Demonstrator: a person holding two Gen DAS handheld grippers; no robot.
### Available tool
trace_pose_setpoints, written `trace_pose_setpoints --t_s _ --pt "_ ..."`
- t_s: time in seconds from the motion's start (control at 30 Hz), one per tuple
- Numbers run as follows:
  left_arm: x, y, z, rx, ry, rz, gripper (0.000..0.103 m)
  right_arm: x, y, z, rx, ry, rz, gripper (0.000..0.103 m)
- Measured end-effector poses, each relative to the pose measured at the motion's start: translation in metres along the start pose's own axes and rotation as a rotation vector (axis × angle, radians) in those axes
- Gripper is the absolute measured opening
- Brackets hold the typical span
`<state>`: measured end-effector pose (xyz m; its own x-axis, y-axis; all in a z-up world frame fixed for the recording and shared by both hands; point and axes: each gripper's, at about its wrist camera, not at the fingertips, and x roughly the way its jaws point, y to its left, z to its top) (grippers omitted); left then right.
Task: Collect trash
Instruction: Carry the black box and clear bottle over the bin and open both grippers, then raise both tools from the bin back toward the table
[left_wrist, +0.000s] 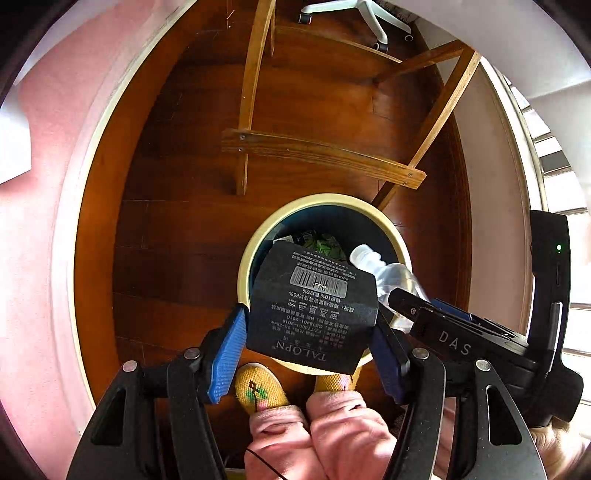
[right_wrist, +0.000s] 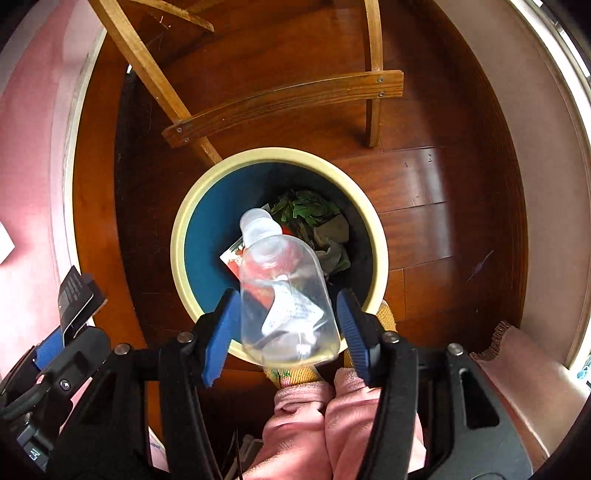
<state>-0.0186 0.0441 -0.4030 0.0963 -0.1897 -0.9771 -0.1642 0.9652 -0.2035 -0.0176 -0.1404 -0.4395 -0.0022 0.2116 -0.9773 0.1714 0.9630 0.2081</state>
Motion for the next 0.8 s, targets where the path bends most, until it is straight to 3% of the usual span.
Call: trace_pose_setpoints --t_s 0.07,0.1,0.37,0.6,0.8 --pt "0.005 0.000 0.003 0.002 -0.005 0.019 0.083 0.000 -0.007 0.002 0.025 -0.009 0.030 0.061" --pt "0.006 0.000 0.004 0.005 -0.013 0.029 0.086 -0.001 -0.010 0.003 0.035 -0.010 0.040 0.062" --pt "-0.014 0.000 0.009 0.027 -0.060 0.070 0.088 -0.025 -0.009 -0.002 0.009 -0.052 0.034 0.063" --pt "-0.073 0.003 0.007 0.011 -0.105 0.079 0.088 -0.077 0.013 -0.007 -0.041 -0.113 0.030 0.063" --pt "-0.150 -0.006 0.005 0.025 -0.171 0.075 0.088 -0.145 0.032 -0.013 -0.067 -0.161 0.041 0.063"
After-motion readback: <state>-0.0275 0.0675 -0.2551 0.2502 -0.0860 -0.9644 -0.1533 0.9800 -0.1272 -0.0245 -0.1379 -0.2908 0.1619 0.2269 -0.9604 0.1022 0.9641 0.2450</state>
